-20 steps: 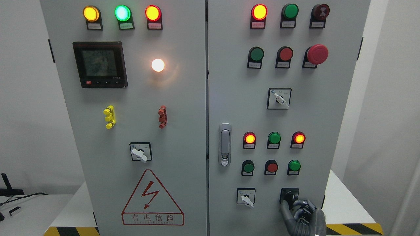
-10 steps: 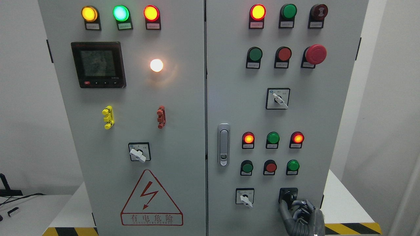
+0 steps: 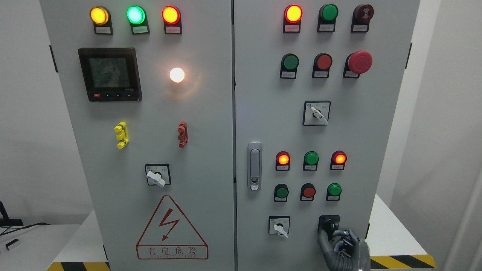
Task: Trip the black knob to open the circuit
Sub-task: 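Twist the black knob with the right hand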
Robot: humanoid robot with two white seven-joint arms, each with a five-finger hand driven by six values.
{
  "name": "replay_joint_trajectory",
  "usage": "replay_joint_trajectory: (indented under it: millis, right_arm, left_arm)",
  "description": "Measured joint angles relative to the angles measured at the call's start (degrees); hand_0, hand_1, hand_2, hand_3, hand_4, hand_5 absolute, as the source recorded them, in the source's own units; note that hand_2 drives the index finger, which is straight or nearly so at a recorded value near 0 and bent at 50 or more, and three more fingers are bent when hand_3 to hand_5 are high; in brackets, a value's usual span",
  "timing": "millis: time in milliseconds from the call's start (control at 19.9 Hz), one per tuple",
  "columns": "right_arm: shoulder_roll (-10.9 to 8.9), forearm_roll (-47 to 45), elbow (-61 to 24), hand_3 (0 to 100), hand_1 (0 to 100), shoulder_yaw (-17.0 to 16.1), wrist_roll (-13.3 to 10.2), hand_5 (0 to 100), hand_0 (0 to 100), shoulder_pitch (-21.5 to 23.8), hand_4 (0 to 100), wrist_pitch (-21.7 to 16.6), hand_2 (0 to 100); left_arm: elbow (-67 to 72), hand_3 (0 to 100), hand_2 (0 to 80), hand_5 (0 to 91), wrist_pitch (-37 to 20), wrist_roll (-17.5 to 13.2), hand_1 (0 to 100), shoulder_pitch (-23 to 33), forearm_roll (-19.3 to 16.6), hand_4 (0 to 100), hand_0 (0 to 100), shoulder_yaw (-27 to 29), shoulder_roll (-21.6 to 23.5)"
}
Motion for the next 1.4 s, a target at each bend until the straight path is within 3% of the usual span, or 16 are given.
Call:
replay_joint_trajectory:
  millis: [953,1404]
  right_arm:
    - [0.0,-3.1,-0.3,99,83,0.7,0.5,100,35,-0.4,95,0.1,61]
    - [0.0,-3.3,-0.4,100,80,0.9,0.6,100,30,-0.4,95,0.1,61]
  left_arm:
    - [0.0,0,0.0,0.0,0.0,0.0,39,0.0,0.0,0,12,0.0,0.0]
    - [0.0,0,0.0,0.0,0.0,0.0,39,0.0,0.0,0,12,0.0,0.0]
